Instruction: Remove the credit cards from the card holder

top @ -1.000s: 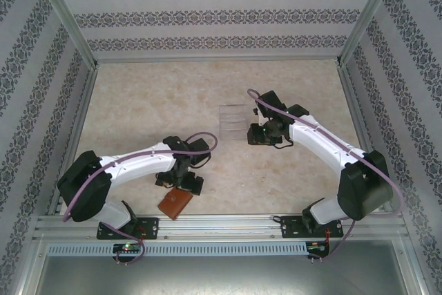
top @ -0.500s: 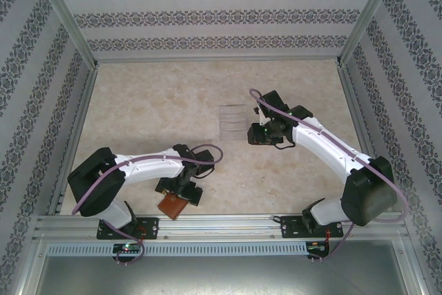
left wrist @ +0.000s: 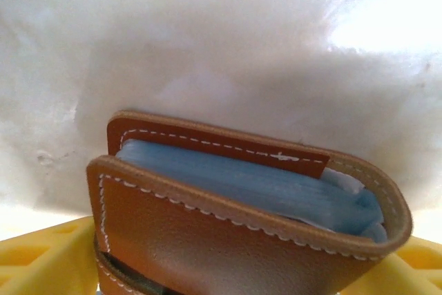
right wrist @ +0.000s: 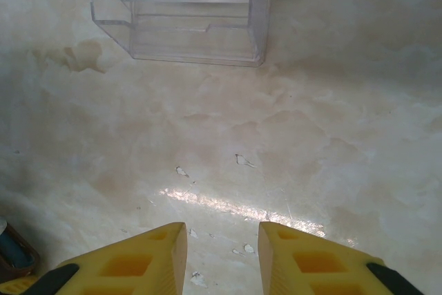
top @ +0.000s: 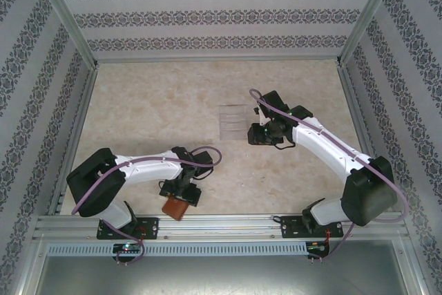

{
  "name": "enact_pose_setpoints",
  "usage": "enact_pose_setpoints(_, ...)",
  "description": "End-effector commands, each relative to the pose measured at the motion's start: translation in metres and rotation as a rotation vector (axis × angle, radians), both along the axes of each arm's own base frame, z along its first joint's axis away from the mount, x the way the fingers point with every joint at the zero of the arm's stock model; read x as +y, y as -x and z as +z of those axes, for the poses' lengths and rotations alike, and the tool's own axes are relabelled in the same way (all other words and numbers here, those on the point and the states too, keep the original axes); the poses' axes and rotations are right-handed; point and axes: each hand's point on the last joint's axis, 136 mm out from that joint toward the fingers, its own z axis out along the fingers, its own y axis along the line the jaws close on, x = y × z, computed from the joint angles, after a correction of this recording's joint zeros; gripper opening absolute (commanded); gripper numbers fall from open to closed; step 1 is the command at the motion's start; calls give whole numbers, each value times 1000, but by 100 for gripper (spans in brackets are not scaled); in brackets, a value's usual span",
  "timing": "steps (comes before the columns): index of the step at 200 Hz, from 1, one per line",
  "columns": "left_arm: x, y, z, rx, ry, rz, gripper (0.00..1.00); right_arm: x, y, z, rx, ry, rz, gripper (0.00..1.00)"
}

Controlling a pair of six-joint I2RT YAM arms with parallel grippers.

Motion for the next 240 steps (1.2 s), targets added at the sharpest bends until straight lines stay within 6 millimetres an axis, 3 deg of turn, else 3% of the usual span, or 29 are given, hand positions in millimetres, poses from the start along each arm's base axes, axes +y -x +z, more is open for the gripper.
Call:
enact_pose_setpoints(1,-19,-21,4,-68,53,52,77,0,6,-2,13,10,15,34)
enact_pose_setpoints(53,-44,-61,5,-126,65,135,75,-2,6,-3,10,20,14,34)
enact_pose_setpoints(136,-85,-146,2,-211,176,284,72,-5,8,-12,22,31,3,34)
enact_pose_setpoints(190,-97,-155,-7,-181,250,338,79,0,11,-21,39,-1,-15,34)
enact_pose_setpoints(240,-91,-160,16,-222,276,335,87,16,17,-25,55,-109,-36,34)
